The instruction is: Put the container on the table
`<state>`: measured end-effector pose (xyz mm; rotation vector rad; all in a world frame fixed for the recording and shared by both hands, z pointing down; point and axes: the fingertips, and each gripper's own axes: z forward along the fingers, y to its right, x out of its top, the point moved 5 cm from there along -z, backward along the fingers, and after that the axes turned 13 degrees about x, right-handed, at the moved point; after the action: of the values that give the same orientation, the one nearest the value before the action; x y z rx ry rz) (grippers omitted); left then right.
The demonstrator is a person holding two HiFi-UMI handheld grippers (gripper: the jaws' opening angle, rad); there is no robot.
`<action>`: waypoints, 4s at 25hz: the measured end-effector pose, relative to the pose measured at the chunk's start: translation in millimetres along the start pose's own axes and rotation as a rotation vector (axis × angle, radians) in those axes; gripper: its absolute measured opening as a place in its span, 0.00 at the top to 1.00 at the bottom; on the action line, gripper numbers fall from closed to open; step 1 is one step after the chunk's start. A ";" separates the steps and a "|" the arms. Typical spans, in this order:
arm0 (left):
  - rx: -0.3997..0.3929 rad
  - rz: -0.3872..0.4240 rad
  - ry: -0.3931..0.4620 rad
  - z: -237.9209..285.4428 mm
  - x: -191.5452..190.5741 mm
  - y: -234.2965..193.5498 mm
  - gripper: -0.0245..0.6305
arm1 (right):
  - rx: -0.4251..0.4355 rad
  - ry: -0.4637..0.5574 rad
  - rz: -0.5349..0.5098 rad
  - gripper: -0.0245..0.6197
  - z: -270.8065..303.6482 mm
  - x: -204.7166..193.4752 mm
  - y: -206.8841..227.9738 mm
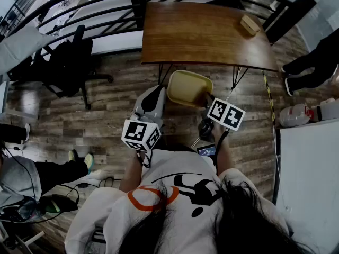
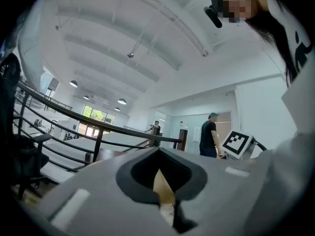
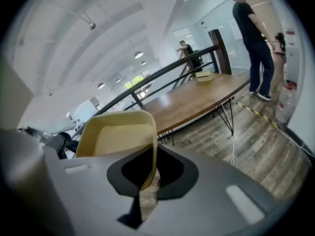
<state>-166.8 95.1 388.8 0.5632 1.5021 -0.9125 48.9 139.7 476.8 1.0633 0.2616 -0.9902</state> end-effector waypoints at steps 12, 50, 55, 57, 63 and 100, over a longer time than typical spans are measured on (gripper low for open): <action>0.056 0.032 0.001 -18.1 -11.7 31.8 0.96 | 0.058 -0.067 -0.077 0.91 -11.0 -4.1 11.5; -0.006 0.114 -0.094 85.5 -35.8 46.8 0.96 | 0.001 -0.034 0.044 0.91 28.0 47.8 88.5; -0.026 0.107 -0.107 133.6 -33.1 28.7 0.96 | -0.021 -0.042 0.046 0.91 63.1 80.5 94.2; -0.032 0.102 -0.108 155.7 -28.7 18.8 0.96 | -0.027 -0.042 0.048 0.91 78.6 96.5 95.0; -0.050 0.115 -0.114 220.0 -15.1 -14.5 0.96 | -0.048 -0.047 0.054 0.91 128.0 137.8 91.5; 0.261 0.048 -0.095 377.7 -12.3 -69.9 0.96 | 0.067 -0.360 -0.306 0.91 378.1 327.9 124.1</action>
<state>3.1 -247.0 431.0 0.7311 1.2873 -1.0908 232.3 -337.9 540.8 0.8994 0.0961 -1.4529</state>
